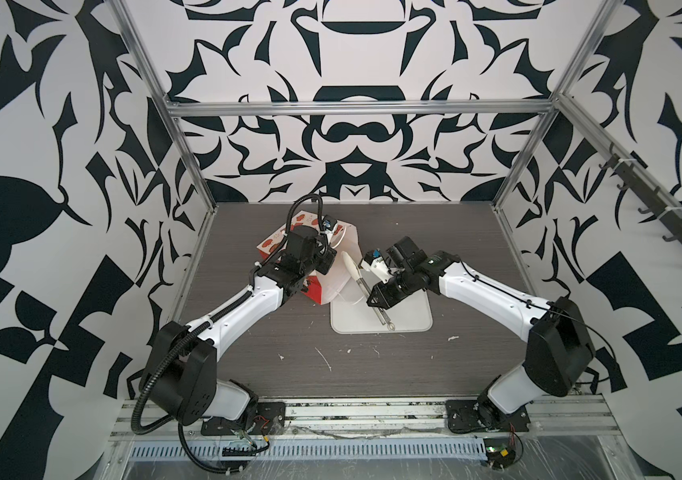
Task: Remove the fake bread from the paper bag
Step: 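Insert the held tongs into the bag mouth toward the bread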
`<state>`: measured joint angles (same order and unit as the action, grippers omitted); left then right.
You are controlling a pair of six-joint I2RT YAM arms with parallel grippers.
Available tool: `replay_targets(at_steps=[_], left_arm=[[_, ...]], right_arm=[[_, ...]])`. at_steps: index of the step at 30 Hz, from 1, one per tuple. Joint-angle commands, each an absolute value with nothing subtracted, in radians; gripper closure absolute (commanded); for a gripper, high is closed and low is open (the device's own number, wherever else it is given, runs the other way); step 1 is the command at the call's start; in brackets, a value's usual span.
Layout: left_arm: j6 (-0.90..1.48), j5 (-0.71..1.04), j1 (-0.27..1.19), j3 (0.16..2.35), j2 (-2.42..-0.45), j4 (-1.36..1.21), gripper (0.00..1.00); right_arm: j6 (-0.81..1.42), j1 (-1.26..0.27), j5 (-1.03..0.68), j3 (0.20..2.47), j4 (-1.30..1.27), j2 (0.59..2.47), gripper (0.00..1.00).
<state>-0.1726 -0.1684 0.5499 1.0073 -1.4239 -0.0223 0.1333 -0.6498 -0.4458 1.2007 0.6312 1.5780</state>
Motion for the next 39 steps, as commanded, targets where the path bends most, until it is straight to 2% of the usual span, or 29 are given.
replay_targets(at_steps=[1,16,21,24,29,33,39], left_arm=[[-0.237,-0.234,0.563,0.982,-1.399,-0.061,1.0],[-0.262,-0.269,0.563,0.908,-1.379,-0.145,1.0],[-0.261,-0.267,0.562,0.905,-1.372,-0.146,1.0],[-0.254,-0.267,0.561,0.905,-1.367,-0.143,1.0],[-0.243,-0.264,0.56,0.909,-1.368,-0.136,1.0],[-0.238,-0.264,0.56,0.911,-1.375,-0.135,1.0],[-0.233,-0.26,0.557,0.92,-1.383,-0.126,1.0]], right_arm=[[0.149,-0.652,-0.478,1.219,0.589,1.583,0.72],[0.11,-0.648,-0.471,1.472,0.747,1.78,0.61],[0.086,-0.647,-0.423,1.47,0.762,1.764,0.6],[0.029,-0.65,-0.4,1.449,0.764,1.706,0.63],[-0.079,-0.658,-0.294,1.409,0.743,1.592,0.65],[-0.17,-0.686,-0.127,1.36,0.682,1.507,0.67],[-0.334,-0.764,0.073,1.298,0.582,1.486,0.64]])
